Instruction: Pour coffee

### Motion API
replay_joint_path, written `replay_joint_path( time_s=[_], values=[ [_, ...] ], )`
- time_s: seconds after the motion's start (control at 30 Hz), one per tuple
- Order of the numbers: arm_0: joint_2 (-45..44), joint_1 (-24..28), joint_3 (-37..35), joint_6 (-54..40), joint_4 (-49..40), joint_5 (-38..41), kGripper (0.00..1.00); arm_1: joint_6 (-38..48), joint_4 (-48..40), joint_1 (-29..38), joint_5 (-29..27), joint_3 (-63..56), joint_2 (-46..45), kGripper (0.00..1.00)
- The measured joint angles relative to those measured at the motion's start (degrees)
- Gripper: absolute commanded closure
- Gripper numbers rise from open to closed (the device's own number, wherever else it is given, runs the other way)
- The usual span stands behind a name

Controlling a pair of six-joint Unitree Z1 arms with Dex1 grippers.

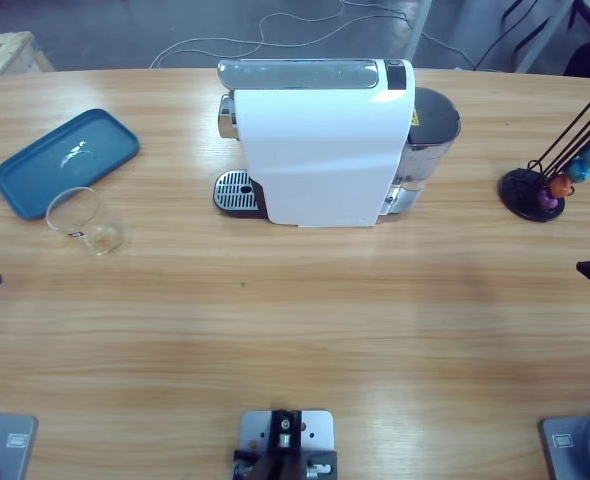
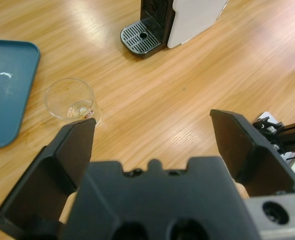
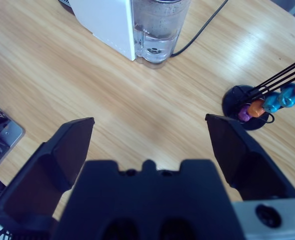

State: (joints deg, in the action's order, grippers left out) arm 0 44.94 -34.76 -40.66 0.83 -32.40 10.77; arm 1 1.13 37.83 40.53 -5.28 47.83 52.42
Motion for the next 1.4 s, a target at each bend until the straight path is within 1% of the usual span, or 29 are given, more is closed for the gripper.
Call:
replay_joint_path(
  time_s=[0.47,0.57,0.63,0.7,0.9,0.97,1.07,1.17,1.27,1.3,1.33,1.37,1.4],
  values=[
    [-0.1,0.0,0.9,-0.2,1.8,1.5,0.004,0.0,-0.3,0.0,0.0,0.0,0.0,0.0],
    [1.6,0.0,0.3,1.9,2.7,1.5,0.004,0.0,-0.3,0.0,0.0,0.0,0.0,0.0],
    [5.5,0.0,-2.4,6.0,4.9,1.5,0.004,0.0,-0.2,0.0,0.0,0.0,0.0,0.0],
    [10.5,0.1,-6.8,11.1,7.4,2.4,0.004,0.0,-0.2,0.0,0.0,0.0,0.0,0.0],
    [27.9,1.8,-21.7,25.6,13.3,9.2,0.023,0.0,-0.2,0.0,0.0,0.0,0.0,0.0],
    [33.2,2.4,-26.2,28.6,14.0,11.7,0.023,0.0,-0.1,0.0,0.0,0.0,0.0,0.0],
    [39.8,2.7,-31.5,30.8,14.2,15.0,0.03,0.0,-0.1,0.0,0.0,0.0,0.0,0.0],
    [44.6,2.8,-33.5,32.1,14.3,17.8,0.027,0.0,-0.1,0.0,0.0,0.0,-0.1,0.0],
    [47.4,2.8,-33.5,33.8,14.3,18.2,0.041,0.0,-0.1,0.0,0.0,0.0,-0.3,0.0],
    [48.1,2.9,-33.5,34.4,14.3,18.2,0.069,0.0,-0.1,0.0,0.0,0.0,-0.5,0.0],
    [48.7,3.1,-33.5,35.2,14.3,18.2,0.13,0.0,-0.1,0.0,0.0,0.0,-0.5,0.002],
    [49.3,3.3,-33.5,36.3,14.3,18.2,0.161,0.0,-0.1,0.0,0.0,0.0,-0.6,0.004],
    [49.9,3.5,-33.5,37.1,14.3,18.2,0.161,0.0,-0.1,0.0,0.0,0.0,-0.6,0.004]
  ],
)
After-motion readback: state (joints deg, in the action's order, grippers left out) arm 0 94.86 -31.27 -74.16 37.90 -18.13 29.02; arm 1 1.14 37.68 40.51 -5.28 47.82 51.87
